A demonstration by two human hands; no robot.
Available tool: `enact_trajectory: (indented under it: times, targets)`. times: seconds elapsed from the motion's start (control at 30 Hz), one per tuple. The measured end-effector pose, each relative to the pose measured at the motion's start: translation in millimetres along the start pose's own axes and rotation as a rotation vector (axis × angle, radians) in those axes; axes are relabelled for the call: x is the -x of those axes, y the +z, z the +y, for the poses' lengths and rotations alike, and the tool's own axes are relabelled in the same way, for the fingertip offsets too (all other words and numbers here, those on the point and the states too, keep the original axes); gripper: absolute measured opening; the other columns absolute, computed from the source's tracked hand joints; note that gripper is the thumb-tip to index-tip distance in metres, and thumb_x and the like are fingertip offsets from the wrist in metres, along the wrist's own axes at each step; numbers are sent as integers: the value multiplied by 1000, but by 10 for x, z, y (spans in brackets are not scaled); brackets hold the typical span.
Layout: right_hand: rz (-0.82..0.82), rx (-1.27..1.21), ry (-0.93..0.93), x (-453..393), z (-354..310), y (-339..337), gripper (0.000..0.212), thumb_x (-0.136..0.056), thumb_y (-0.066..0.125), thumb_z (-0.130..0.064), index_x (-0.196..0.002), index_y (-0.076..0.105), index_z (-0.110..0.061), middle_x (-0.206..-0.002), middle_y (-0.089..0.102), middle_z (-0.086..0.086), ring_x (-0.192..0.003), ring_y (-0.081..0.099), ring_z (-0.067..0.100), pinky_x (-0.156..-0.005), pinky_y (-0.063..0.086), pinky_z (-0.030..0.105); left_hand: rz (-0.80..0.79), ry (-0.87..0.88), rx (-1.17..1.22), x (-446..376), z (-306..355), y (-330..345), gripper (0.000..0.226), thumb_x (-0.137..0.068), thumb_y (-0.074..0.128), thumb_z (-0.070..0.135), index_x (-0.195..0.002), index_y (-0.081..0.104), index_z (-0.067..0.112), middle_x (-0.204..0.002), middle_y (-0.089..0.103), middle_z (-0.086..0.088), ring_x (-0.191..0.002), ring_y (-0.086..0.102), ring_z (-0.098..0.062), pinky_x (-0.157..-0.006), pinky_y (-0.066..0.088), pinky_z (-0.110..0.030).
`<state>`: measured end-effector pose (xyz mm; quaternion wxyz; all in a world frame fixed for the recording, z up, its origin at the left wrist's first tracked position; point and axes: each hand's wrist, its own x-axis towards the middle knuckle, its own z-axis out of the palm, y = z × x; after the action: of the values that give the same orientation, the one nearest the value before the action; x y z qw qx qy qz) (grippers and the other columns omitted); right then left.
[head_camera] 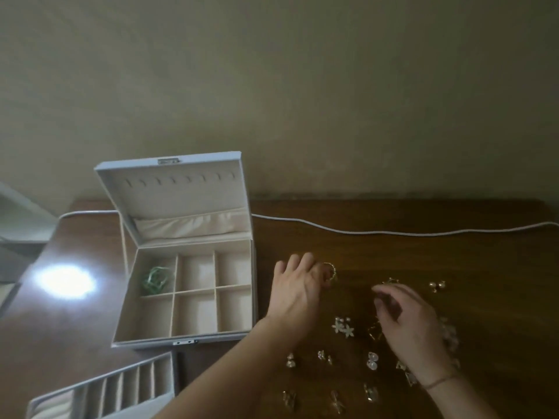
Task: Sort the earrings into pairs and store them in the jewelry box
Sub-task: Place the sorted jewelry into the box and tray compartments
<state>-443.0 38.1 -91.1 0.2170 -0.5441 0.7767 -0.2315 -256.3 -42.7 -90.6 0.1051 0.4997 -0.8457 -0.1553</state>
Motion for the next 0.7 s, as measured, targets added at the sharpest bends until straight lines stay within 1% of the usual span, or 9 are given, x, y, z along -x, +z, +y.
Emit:
enact_trajectory:
  times: [0.03, 0.1, 0.17, 0.27, 0.37, 0.47, 0.53, 0.6, 0.7]
  targets:
    - [5, -14, 4, -1, -67, 49, 25, -88, 64, -18, -112, 64, -26, -104, 56, -14, -80, 51, -2, -69, 50, 16, 60, -14, -6, 86, -117, -101, 18, -96, 51, 34, -111, 62, 30, -114, 53, 7, -105, 48, -19, -88, 38, -37]
    - [1, -30, -19, -6, -244, 179, 25, -87, 64, -17, -110, 65, -27, -104, 56, -16, -84, 51, -3, -68, 46, 13, 157, -66, -19, 265, -424, -294, 13, -93, 55, 33, -101, 65, 30, -104, 58, 8, -96, 52, -19, -81, 41, -36]
    - [-29, -50, -58, 7, -454, 319, 25, -89, 63, -19, -112, 64, -28, -106, 55, -16, -86, 50, -5, -64, 42, 9, 212, -146, -44, 424, -788, -466, 7, -91, 61, 29, -95, 67, 27, -100, 60, 6, -91, 53, -21, -76, 38, -35]
    - [-45, -73, -157, 37, -777, 492, 23, -89, 62, -20, -112, 65, -27, -107, 57, -16, -88, 48, -10, -66, 39, 6, 268, -260, -92, 577, -1331, -620, 4, -85, 69, 21, -89, 68, 23, -94, 62, 2, -86, 57, -28, -70, 37, -36]
    - [-58, -79, -208, 70, -948, 598, 21, -89, 63, -21, -109, 67, -26, -106, 58, -16, -90, 48, -11, -68, 40, 6, 193, -328, -202, 612, -1694, -623, 5, -83, 73, 26, -87, 71, 24, -92, 63, 2, -89, 58, -29, -71, 35, -38]
    - [-51, -65, -203, 123, -996, 676, 20, -88, 65, -20, -107, 69, -26, -105, 60, -16, -90, 50, -10, -69, 40, 7, 80, -270, -300, 593, -1864, -581, 16, -67, 85, 25, -71, 70, 27, -76, 60, 5, -75, 58, -27, -67, 36, -37]
    - [-53, -36, -172, 169, -974, 665, 20, -88, 65, -20, -106, 68, -27, -105, 59, -17, -89, 48, -11, -69, 39, 7, 42, -255, -338, 559, -1914, -538, 22, -58, 88, 23, -61, 67, 29, -69, 58, 8, -72, 56, -25, -67, 32, -36]
    - [-63, -3, -138, 207, -929, 621, 20, -88, 64, -21, -107, 67, -28, -106, 57, -18, -89, 47, -11, -69, 39, 8, 8, -263, -340, 522, -1934, -524, 21, -54, 87, 23, -59, 67, 29, -68, 60, 7, -74, 57, -26, -69, 29, -37]
    - [-62, 39, -91, 246, -843, 540, 20, -88, 65, -23, -107, 67, -29, -106, 56, -21, -89, 49, -6, -73, 43, 11, -43, -272, -353, 473, -1973, -558, 13, -59, 81, 24, -64, 71, 30, -75, 63, 10, -84, 56, -22, -72, 19, -37]
